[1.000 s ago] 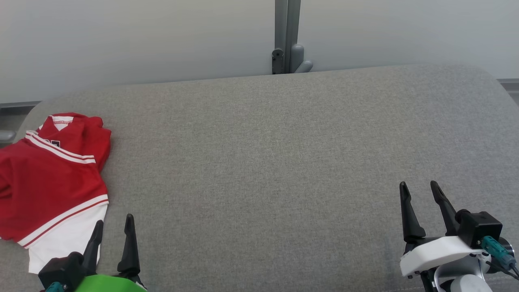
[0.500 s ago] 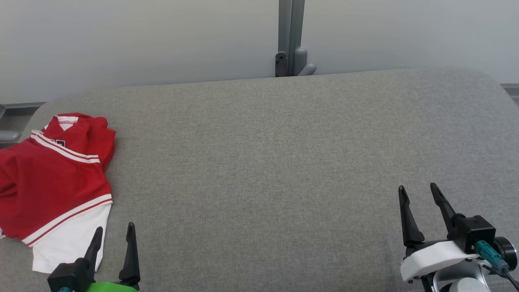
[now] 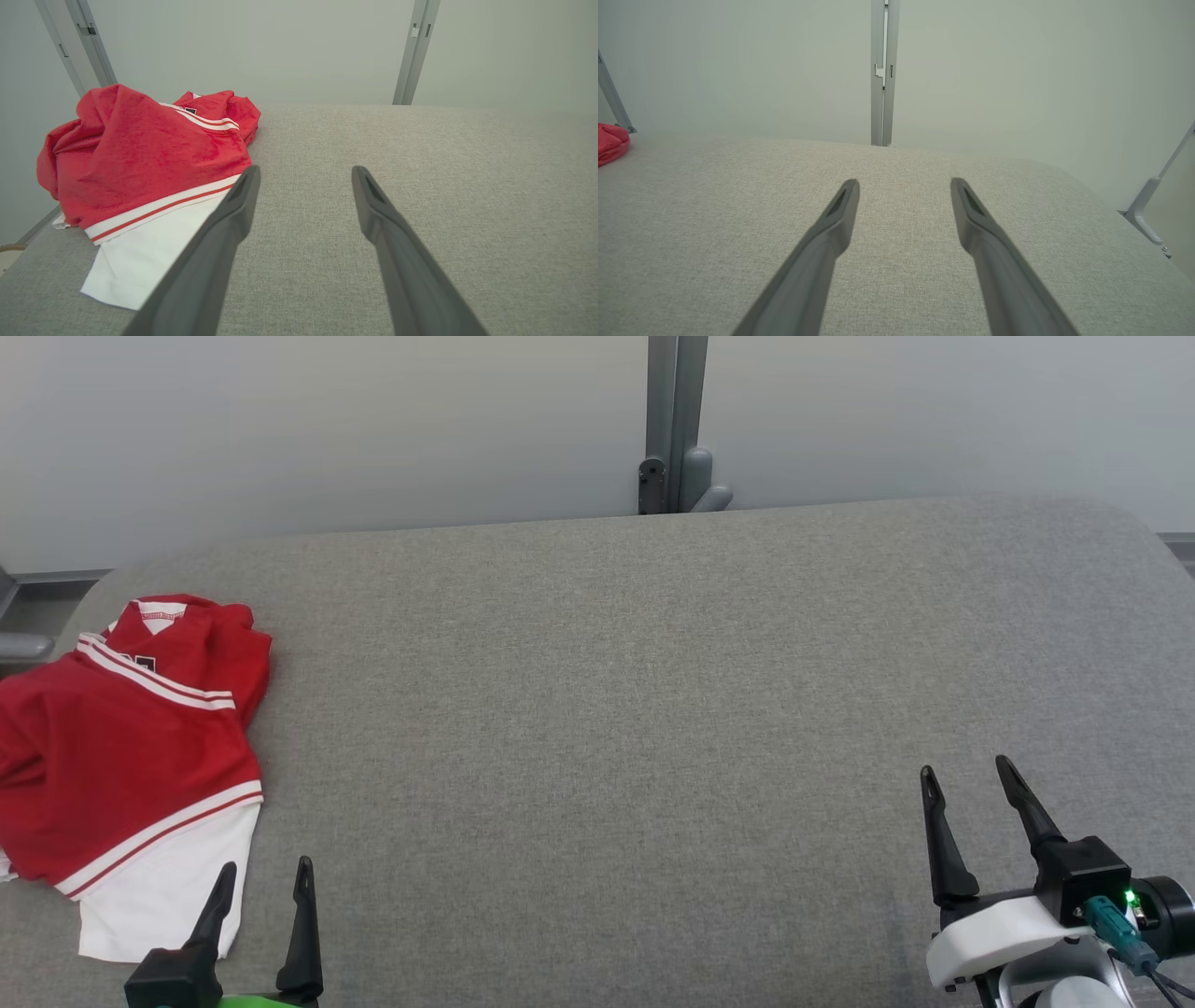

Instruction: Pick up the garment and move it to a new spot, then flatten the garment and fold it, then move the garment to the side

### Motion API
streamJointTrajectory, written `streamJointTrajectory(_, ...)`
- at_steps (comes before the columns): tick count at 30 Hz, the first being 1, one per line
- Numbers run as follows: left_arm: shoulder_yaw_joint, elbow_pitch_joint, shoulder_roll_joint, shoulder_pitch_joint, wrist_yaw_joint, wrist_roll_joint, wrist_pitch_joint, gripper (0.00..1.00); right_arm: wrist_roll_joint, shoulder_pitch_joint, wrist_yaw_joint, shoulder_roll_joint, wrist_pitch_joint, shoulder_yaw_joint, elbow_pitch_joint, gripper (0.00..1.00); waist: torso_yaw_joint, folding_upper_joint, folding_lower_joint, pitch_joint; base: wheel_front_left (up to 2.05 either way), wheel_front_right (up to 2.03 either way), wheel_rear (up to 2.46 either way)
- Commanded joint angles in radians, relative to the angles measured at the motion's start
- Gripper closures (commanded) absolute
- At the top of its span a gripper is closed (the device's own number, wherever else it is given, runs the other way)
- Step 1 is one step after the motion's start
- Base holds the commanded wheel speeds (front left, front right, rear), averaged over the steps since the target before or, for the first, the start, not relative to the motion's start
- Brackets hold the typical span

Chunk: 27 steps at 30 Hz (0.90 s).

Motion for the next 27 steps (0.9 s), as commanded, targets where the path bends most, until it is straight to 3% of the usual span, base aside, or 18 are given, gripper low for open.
streamJointTrajectory(1, 0.002, -0.005, 0.000, 0.008, -0.003, 0.025, -0.011, 0.00, -0.027, 0.001, 0.000, -0.005, -0.011, -0.001, 0.001, 0.00, 0.000, 0.0082, 0.0000, 0.001, 0.00, 0.00, 0.00)
streamJointTrajectory(21, 0.004, -0.005, -0.008, 0.007, -0.003, 0.057, -0.016, 0.00, -0.033, 0.004, 0.000, -0.005, -0.018, -0.017, -0.002, 0.00, 0.003, 0.0085, 0.0000, 0.001, 0.00, 0.00, 0.00)
streamJointTrajectory(27, -0.001, 0.005, -0.005, -0.009, -0.003, 0.051, -0.016, 0.00, -0.031, 0.018, 0.000, -0.005, -0.018, -0.010, -0.004, 0.00, 0.055, 0.0085, 0.0000, -0.007, 0.00, 0.00, 0.00)
